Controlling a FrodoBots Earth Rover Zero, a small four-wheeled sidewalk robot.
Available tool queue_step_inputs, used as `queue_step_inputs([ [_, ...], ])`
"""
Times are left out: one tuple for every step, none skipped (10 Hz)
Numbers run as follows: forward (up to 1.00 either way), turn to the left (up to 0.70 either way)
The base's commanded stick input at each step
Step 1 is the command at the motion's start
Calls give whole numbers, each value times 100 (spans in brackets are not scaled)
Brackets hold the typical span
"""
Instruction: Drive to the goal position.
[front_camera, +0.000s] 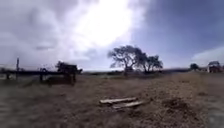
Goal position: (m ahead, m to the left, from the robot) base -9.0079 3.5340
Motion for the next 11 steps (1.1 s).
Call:
queue_step_inputs([
  [0, 45],
  [0, 45],
  [0, 45],
  [24, 30],
  [62, 5],
  [70, 0],
  [70, 0],
  [70, 0],
  [70, 0],
  [70, 0],
  [70, 0],
])
